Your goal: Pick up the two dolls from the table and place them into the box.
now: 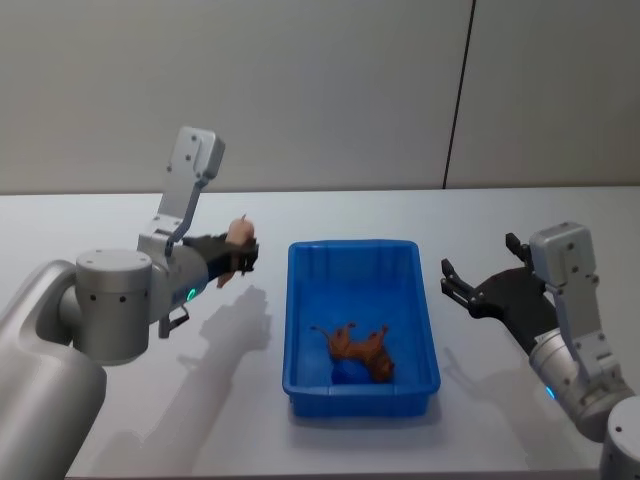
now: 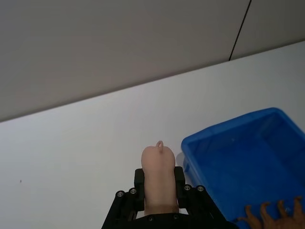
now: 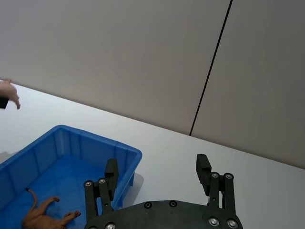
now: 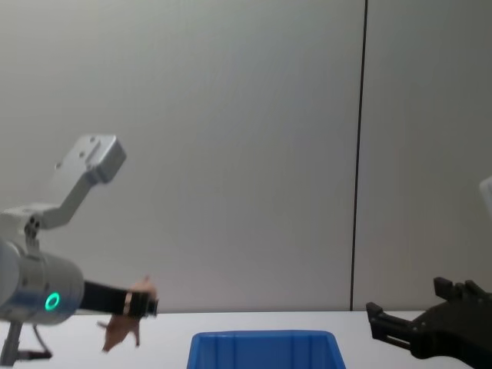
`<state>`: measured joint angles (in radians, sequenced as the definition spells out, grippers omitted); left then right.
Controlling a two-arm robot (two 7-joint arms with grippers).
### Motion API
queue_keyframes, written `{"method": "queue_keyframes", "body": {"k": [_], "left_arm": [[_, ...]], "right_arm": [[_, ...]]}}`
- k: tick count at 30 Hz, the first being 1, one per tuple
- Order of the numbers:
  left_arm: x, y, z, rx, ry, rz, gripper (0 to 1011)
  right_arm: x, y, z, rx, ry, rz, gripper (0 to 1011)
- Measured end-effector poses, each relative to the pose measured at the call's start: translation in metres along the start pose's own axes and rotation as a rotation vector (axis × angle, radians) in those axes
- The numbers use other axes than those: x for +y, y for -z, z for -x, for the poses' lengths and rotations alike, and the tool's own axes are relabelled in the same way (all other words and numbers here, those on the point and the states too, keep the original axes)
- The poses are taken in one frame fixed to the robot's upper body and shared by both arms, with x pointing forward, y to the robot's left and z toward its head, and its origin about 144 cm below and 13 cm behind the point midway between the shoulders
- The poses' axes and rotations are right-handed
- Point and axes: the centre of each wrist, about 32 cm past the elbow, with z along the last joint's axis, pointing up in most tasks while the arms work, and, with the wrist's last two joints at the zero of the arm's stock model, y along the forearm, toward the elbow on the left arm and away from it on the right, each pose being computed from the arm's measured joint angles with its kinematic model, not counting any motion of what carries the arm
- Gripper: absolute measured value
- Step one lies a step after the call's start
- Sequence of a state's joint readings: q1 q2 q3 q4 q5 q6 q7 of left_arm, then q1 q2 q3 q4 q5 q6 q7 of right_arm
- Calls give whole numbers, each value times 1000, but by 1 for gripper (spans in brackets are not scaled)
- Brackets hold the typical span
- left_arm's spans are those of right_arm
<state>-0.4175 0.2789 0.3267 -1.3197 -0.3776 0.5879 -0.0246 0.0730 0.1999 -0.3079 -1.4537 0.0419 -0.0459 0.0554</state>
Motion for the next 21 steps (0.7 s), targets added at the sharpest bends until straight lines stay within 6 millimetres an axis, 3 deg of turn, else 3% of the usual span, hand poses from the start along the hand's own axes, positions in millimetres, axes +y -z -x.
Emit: {"method": "queue_keyframes", "body": {"k": [21], "left_arm": [[8, -27, 0, -47, 301, 276, 364]], "right_arm": [[0, 0, 0, 0, 0, 0, 1001]]}}
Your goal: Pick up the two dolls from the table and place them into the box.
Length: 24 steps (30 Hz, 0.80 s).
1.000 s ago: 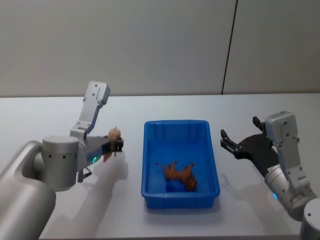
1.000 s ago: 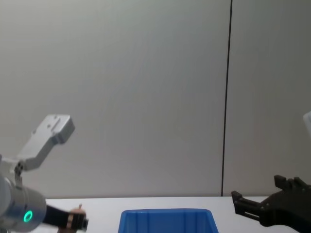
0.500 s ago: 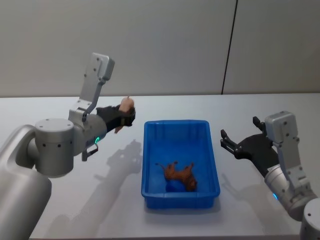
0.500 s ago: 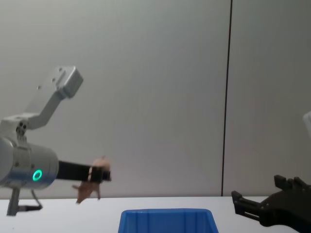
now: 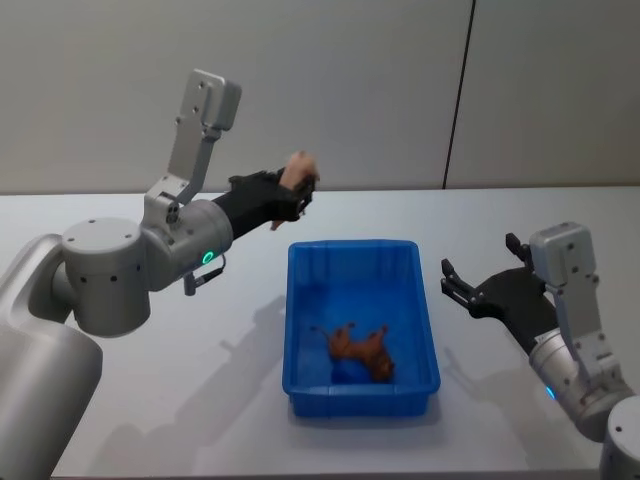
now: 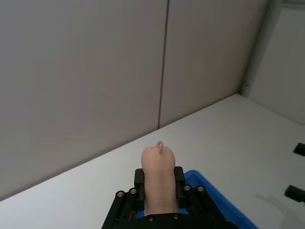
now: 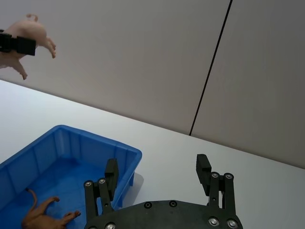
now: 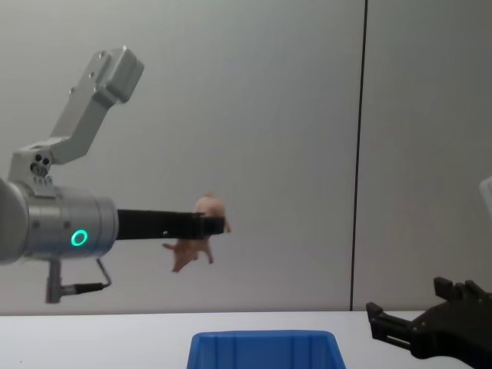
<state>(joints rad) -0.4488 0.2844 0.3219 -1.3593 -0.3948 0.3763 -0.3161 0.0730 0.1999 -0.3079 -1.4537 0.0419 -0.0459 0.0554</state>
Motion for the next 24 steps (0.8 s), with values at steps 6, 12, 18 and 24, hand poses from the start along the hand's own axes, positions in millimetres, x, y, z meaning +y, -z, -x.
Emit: {"method": "queue_keyframes", "body": {"k": [6, 12, 18, 24], "left_arm": [[-4, -1, 0, 14, 108, 59, 364], [-9, 1, 2, 37, 219, 110, 421], [-15, 6, 4, 68, 328, 152, 621], [-19, 12, 5, 91, 406, 187, 795]], "right_arm": [[0, 0, 0, 0, 0, 0, 1001], [0, 0, 0, 0, 0, 0, 1001], [0, 0, 0, 0, 0, 0, 1001], [0, 0, 0, 0, 0, 0, 1001]]}}
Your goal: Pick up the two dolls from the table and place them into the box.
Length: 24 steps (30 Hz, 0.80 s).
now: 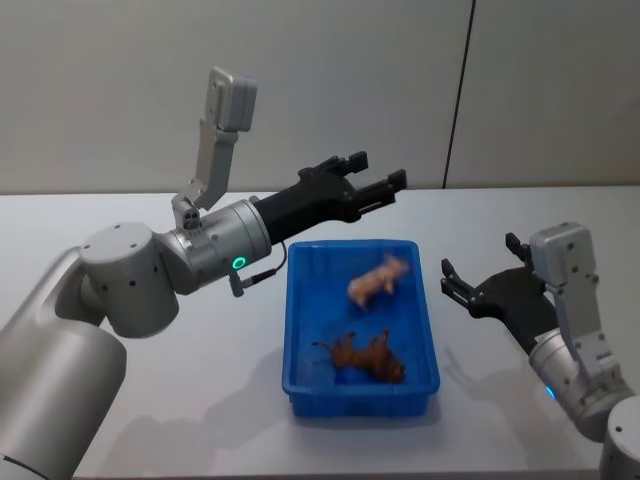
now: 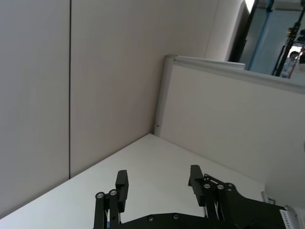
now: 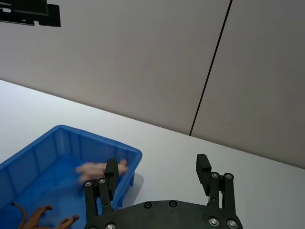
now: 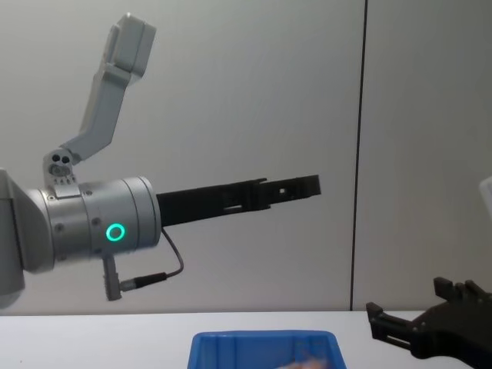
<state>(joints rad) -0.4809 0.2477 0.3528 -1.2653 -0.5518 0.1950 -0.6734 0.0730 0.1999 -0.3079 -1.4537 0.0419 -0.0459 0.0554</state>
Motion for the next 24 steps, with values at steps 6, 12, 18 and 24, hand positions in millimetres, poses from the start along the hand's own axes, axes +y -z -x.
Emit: {"method": "queue_keyframes", "body": {"k": [6, 12, 18, 24], "left_arm": [[1, 2, 1, -25, 17, 20, 963], [5, 1, 4, -83, -3, 26, 1001], [11, -1, 8, -178, -50, 26, 1001], [18, -6, 13, -287, -108, 26, 1001]], "right_arm": [[0, 0, 0, 0, 0, 0, 1001], [0, 0, 0, 0, 0, 0, 1001], [0, 0, 0, 0, 0, 0, 1001], [0, 0, 0, 0, 0, 0, 1001]]}}
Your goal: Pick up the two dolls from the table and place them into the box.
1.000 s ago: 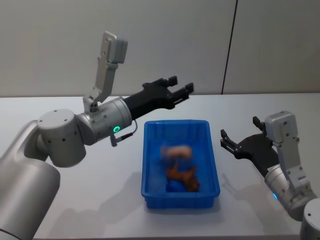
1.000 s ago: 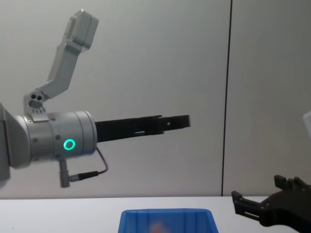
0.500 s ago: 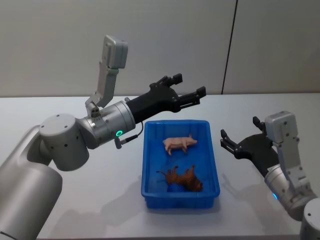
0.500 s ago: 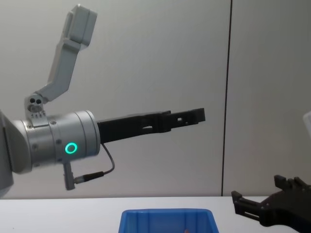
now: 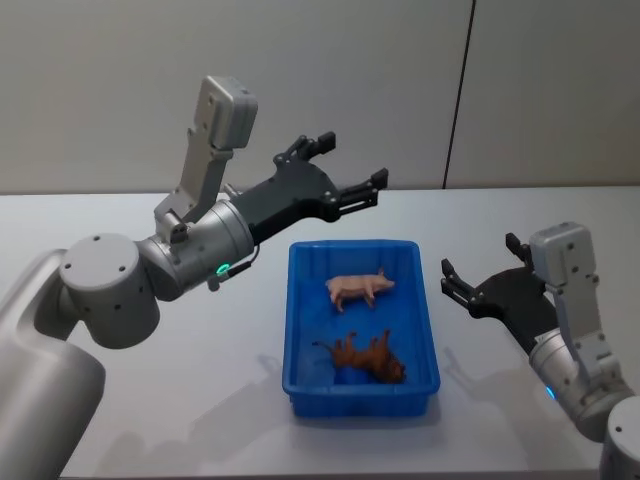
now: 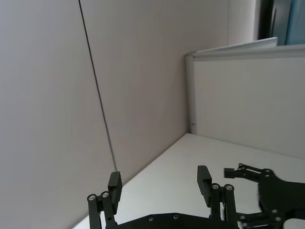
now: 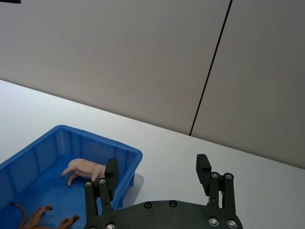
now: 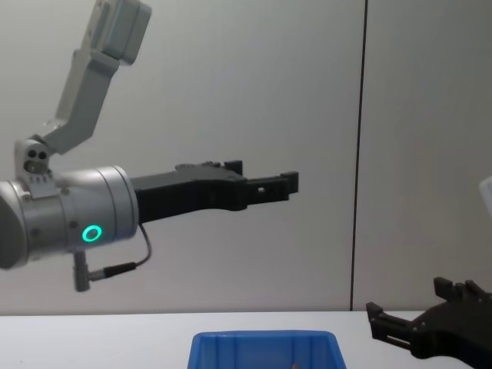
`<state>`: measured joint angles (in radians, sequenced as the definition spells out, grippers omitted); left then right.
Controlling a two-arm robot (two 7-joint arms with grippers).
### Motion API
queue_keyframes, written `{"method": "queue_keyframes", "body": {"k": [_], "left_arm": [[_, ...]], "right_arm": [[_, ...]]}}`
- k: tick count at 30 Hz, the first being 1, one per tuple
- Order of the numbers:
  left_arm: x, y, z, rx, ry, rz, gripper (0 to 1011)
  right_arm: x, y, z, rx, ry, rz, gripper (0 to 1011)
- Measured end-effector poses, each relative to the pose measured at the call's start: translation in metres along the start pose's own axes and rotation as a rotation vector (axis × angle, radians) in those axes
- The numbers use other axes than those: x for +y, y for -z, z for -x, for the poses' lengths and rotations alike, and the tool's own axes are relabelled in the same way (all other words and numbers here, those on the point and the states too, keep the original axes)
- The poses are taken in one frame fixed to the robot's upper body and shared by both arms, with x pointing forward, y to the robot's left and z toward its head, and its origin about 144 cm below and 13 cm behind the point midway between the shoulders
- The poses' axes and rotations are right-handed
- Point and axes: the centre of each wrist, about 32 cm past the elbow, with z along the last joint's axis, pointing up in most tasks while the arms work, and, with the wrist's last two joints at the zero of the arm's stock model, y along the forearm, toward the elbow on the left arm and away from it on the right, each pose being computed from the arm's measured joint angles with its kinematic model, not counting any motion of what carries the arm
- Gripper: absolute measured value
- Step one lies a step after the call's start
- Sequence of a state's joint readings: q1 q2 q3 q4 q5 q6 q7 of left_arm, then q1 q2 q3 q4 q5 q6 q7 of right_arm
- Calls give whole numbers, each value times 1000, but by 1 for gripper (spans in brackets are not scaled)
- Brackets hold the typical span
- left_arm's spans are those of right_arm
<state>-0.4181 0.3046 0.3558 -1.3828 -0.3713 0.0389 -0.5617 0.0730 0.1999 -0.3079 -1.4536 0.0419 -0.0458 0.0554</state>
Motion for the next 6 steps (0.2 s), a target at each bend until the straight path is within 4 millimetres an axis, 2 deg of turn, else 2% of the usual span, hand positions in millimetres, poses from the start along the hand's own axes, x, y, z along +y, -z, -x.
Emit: {"method": "queue_keyframes", "body": {"k": [6], "left_arm": [[4, -3, 1, -56, -29, 0, 1001]], "right_arm": [[0, 0, 0, 0, 0, 0, 1001]]}}
